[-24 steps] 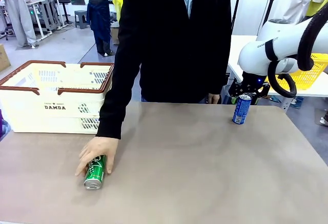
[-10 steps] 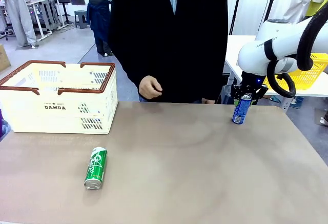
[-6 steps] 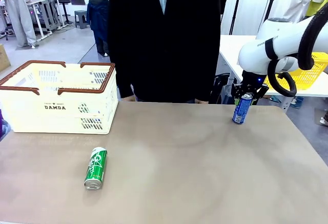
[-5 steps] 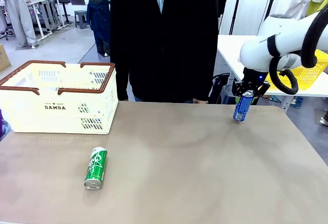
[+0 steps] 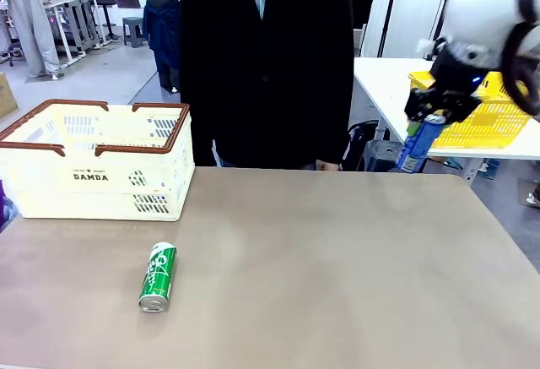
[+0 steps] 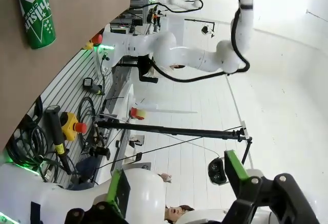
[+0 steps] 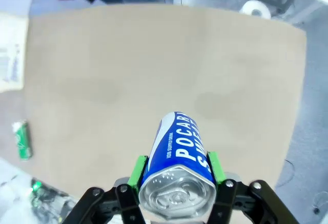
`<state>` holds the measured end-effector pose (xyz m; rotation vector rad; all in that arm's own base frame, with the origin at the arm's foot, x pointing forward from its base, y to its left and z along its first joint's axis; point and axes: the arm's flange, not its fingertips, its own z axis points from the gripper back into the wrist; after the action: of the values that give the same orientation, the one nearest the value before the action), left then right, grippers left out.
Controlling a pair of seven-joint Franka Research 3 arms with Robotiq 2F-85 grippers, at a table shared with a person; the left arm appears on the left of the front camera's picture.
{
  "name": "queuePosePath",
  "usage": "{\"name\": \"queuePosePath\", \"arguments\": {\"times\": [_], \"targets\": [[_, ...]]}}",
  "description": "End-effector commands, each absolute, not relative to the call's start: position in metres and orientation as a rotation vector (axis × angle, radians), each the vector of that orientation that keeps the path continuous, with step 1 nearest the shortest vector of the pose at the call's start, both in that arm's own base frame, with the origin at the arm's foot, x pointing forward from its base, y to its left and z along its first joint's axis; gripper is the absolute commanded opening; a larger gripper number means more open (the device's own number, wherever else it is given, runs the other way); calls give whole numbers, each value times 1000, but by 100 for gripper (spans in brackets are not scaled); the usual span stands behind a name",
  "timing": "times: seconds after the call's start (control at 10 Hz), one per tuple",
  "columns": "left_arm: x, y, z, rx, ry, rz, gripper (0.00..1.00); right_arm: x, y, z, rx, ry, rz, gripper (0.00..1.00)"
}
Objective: Place the drinks into the Shopping basket.
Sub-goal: Pick up one drink and place it into the Shopping basket.
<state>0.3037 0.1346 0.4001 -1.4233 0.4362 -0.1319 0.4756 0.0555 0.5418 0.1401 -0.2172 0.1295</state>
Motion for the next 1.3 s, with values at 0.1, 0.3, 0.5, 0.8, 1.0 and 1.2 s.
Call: {"name": "queuePosePath", "arguments": {"times": [0.1,0.3,0.5,0.8,1.0,1.2], "targets": [[302,136,401,-1427,428,-145,100,516,57,516,144,-205,104,0],[302,136,401,-1427,428,-145,100,471,55,534,138,-208,126,0],[302,136,401,-1427,428,-145,100,475,149,529,133,-227,323,0],[302,136,401,-1427,428,-145,100,454,303,499,84,-232,605,0],[302,136,401,-1427,428,-145,100,423,368,459,79,-275,732,0],[302,136,401,-1427,428,-145,100,409,392,417,28,-303,752,0]]}}
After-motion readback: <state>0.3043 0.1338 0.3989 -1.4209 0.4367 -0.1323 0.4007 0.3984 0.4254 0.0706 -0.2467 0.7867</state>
